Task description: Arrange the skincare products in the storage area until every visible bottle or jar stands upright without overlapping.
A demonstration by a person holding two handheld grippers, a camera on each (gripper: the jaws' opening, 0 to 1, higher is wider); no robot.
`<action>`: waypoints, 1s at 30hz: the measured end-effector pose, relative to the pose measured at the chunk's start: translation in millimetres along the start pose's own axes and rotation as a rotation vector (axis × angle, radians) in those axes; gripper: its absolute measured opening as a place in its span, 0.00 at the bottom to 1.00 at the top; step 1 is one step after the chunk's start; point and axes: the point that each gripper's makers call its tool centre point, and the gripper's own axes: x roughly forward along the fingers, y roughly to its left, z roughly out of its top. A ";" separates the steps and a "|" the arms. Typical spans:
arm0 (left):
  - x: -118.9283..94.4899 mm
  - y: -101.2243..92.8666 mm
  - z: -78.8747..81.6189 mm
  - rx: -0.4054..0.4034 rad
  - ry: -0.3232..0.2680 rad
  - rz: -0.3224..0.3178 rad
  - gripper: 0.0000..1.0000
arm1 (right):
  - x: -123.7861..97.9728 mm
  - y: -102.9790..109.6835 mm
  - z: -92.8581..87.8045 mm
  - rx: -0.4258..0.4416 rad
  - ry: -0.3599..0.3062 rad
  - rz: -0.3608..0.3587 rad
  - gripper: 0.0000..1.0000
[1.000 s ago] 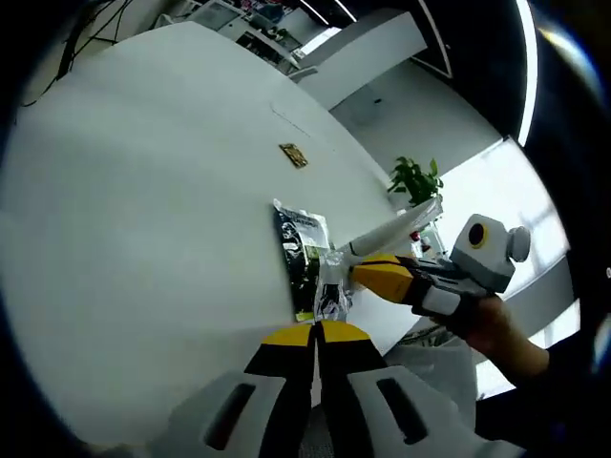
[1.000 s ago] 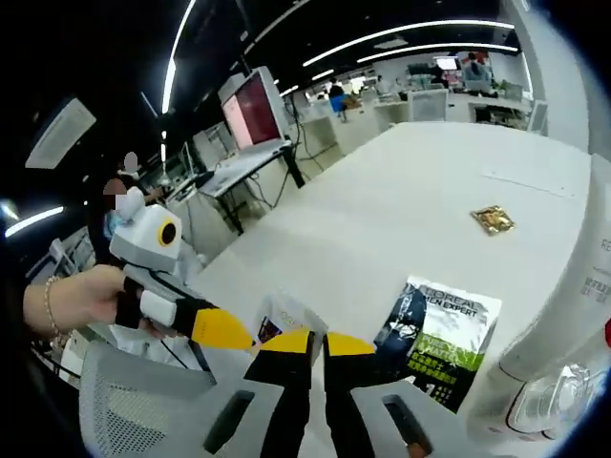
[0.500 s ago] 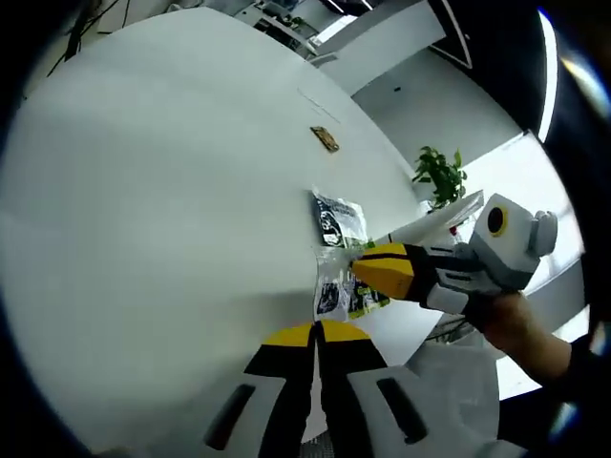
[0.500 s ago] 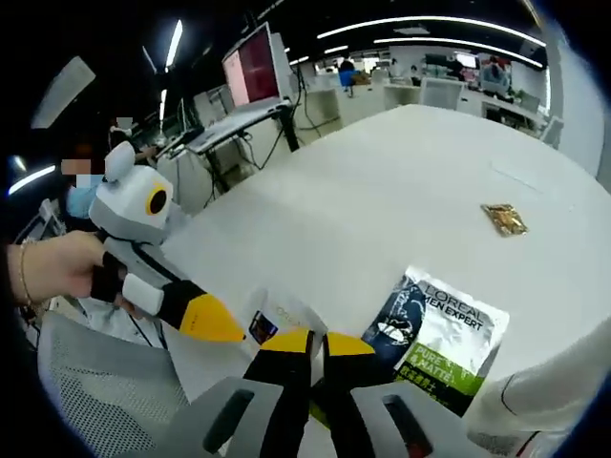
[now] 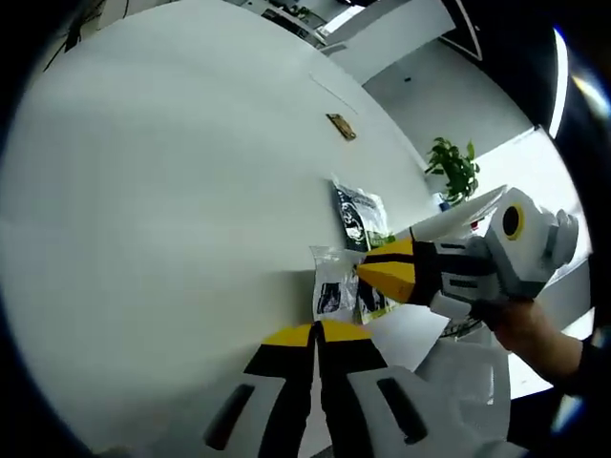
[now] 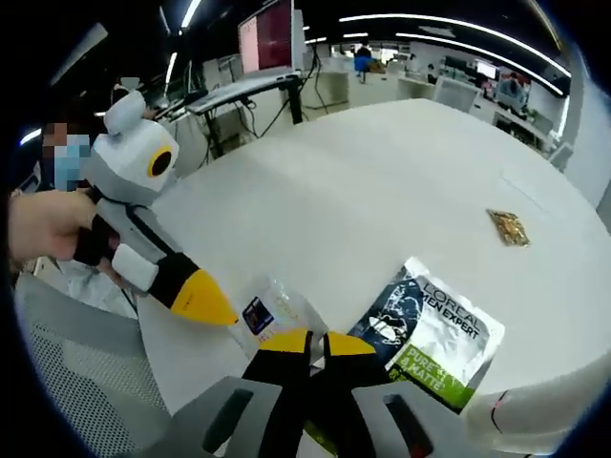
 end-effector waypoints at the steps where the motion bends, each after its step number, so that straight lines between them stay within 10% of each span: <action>1: 0.2 0.3 -0.1 0.001 0.002 0.002 0.01 | -1.4 0.5 0.2 -0.002 0.001 -0.002 0.00; 30: 2.7 9.6 -0.9 0.021 0.016 0.009 0.01 | 7.0 5.4 -8.7 -0.185 0.054 -0.020 0.00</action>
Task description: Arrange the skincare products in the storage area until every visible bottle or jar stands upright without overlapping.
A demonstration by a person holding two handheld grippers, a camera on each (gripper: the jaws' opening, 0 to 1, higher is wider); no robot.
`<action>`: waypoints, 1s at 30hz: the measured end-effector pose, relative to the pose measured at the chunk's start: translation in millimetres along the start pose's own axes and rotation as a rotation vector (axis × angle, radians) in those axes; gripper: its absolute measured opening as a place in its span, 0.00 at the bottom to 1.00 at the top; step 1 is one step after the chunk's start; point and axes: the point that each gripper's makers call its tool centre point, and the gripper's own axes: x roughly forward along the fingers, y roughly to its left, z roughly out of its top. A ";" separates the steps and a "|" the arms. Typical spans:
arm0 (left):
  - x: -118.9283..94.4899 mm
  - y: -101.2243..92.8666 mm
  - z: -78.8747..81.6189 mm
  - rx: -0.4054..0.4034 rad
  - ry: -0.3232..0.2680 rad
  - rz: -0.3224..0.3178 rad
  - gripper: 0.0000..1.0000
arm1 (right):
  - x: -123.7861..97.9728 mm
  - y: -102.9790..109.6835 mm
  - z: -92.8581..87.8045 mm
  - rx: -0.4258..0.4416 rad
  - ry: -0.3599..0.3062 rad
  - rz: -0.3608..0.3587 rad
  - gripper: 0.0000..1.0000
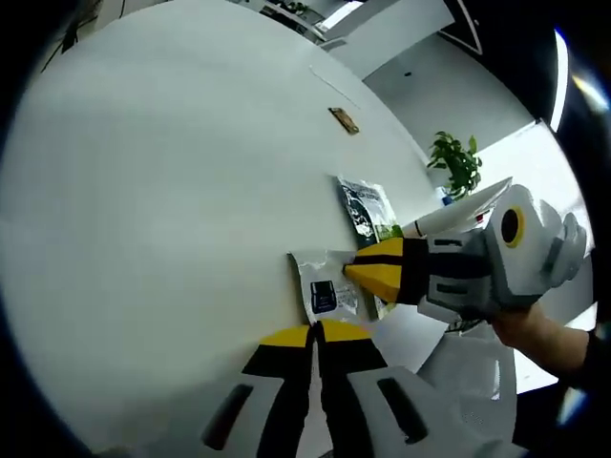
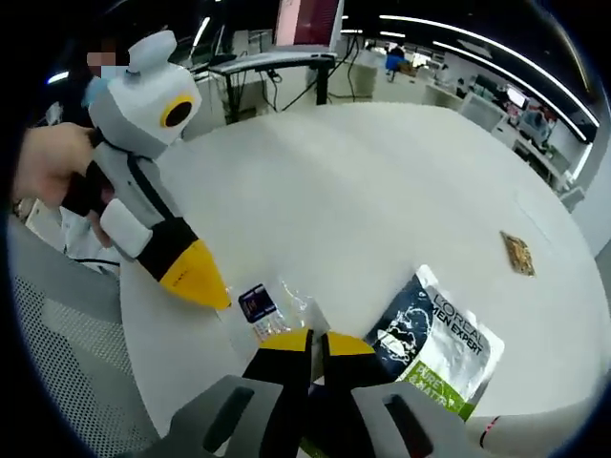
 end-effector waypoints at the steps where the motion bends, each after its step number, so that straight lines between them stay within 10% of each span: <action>1: 0.0 0.7 0.3 0.001 0.000 0.001 0.01 | 0.1 -0.1 0.0 0.002 -0.001 -0.001 0.00; 19: -25.5 -11.2 8.5 0.106 -0.055 0.033 0.04 | 2.9 -0.5 1.3 0.005 -0.006 -0.001 0.00; 30: -0.6 -35.3 19.2 0.578 -0.078 0.029 0.23 | 3.8 -0.6 1.0 0.010 -0.007 -0.004 0.00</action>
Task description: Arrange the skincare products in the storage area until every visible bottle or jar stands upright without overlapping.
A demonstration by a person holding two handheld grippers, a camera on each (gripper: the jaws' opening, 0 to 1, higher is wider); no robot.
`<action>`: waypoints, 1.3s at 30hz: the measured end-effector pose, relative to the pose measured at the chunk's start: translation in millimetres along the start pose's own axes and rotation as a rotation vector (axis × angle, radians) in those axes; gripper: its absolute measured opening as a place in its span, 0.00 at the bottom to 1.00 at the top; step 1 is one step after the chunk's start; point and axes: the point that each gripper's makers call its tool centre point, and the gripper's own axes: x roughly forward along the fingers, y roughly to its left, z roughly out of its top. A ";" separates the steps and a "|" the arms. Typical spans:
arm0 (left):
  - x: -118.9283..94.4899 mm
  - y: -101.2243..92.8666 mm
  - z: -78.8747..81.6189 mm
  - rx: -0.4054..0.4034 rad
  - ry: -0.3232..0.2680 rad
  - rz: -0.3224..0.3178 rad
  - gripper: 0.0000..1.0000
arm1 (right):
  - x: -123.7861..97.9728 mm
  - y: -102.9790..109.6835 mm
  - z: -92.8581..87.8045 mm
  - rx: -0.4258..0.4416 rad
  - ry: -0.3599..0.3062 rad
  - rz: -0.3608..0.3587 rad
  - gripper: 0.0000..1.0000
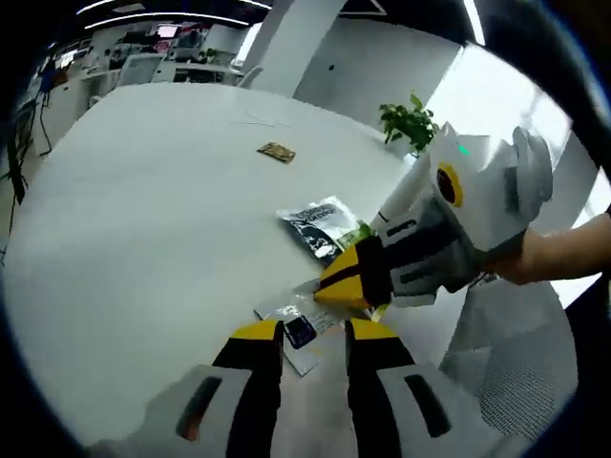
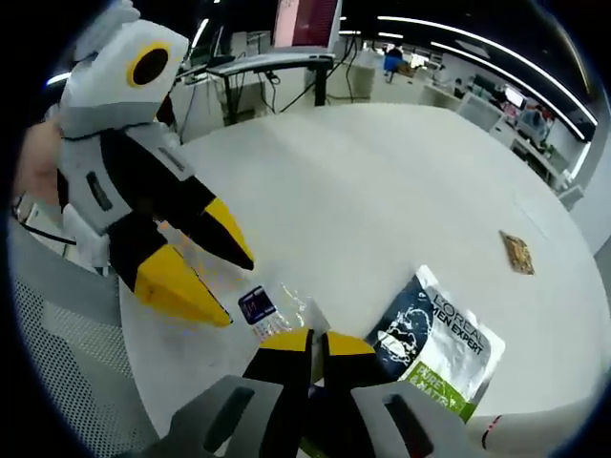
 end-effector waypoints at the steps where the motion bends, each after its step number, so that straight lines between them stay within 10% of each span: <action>1: 1.5 -1.0 -1.6 0.026 0.012 0.003 0.23 | 0.0 0.1 -0.1 0.000 0.000 0.000 0.00; 28: 9.5 16.4 -15.5 0.174 0.137 0.088 0.20 | -4.5 7.3 2.9 -0.042 -0.038 0.022 0.12; 39: 9.2 14.8 -16.0 0.176 0.136 0.091 0.20 | -45.4 2.8 -7.3 -0.017 -0.136 -0.002 0.13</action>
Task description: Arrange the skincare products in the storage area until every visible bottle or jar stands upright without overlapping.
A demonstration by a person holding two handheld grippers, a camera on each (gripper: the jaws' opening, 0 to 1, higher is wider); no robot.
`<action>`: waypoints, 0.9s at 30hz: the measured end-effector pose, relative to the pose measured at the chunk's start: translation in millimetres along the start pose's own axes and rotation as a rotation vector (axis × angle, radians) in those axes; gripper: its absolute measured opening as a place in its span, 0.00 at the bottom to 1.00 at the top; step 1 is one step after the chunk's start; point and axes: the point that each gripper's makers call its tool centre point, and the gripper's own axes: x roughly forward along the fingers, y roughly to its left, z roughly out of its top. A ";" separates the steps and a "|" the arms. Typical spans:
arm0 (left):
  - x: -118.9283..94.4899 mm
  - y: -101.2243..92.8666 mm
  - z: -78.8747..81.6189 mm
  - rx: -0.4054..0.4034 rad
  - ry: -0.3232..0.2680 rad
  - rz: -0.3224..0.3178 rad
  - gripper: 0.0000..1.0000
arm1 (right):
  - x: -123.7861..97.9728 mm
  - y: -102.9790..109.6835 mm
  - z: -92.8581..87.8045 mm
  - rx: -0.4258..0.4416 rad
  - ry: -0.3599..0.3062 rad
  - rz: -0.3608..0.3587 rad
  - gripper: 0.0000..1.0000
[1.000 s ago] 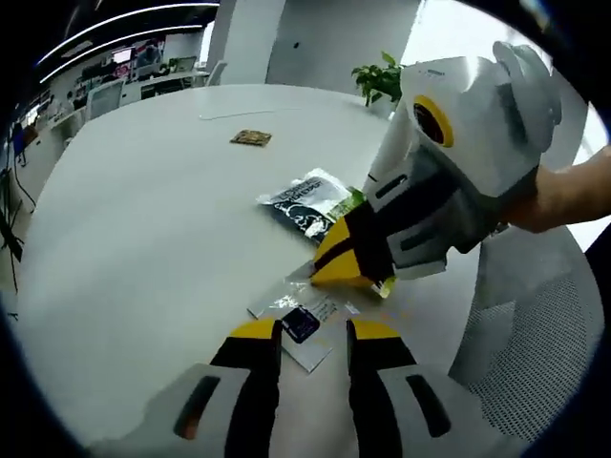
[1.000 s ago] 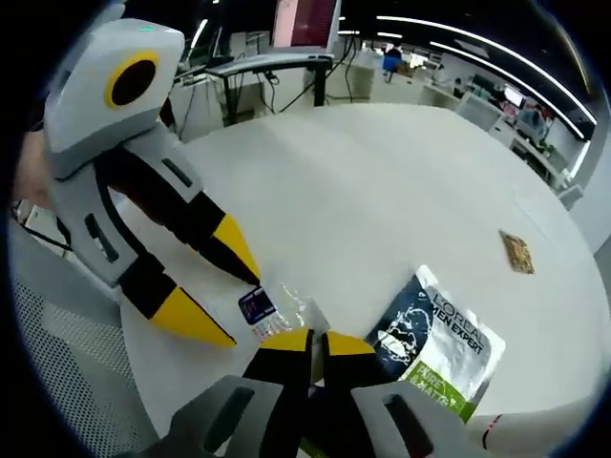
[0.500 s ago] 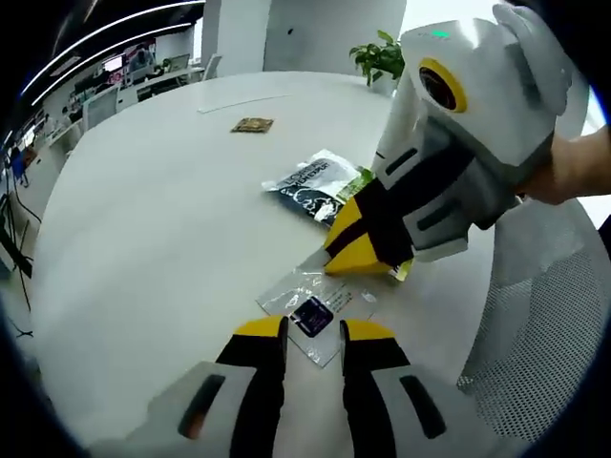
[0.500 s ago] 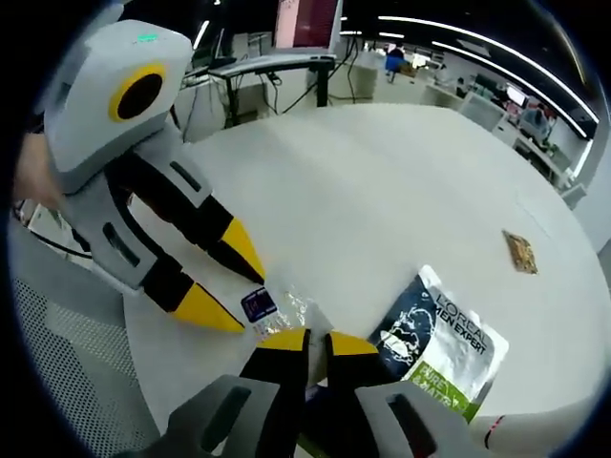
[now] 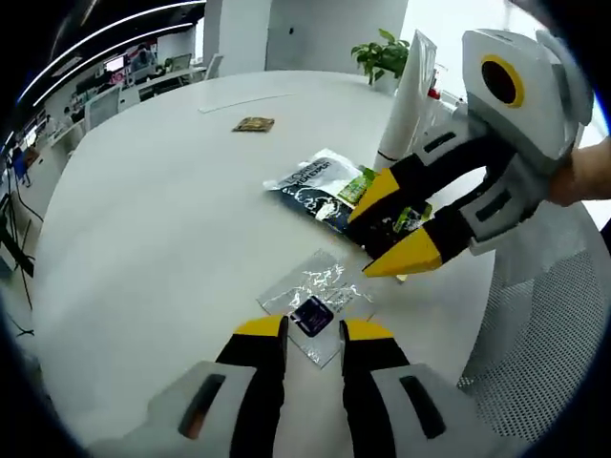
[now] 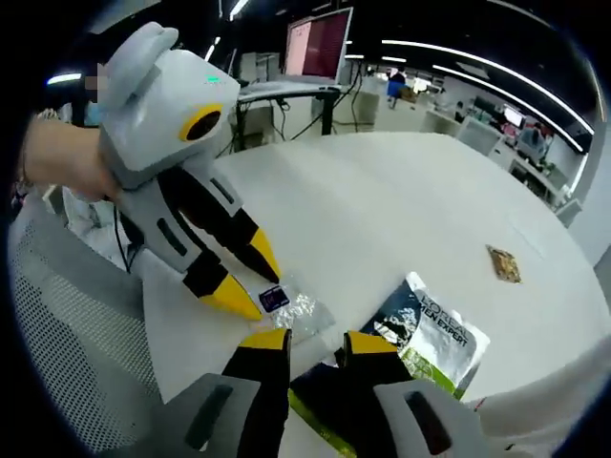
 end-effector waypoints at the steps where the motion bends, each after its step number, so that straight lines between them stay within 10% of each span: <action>1: 0.1 0.0 -0.2 0.000 0.001 0.000 0.20 | -3.2 -2.8 -2.8 0.005 0.000 -0.010 0.12; 15: 0.3 -0.9 -0.9 0.000 0.006 -0.003 0.20 | -18.2 -23.9 -60.6 0.065 0.117 -0.103 0.12; 27: 0.5 -0.2 -1.4 -0.005 0.009 -0.004 0.20 | -16.6 -19.8 -57.7 0.184 0.104 -0.122 0.13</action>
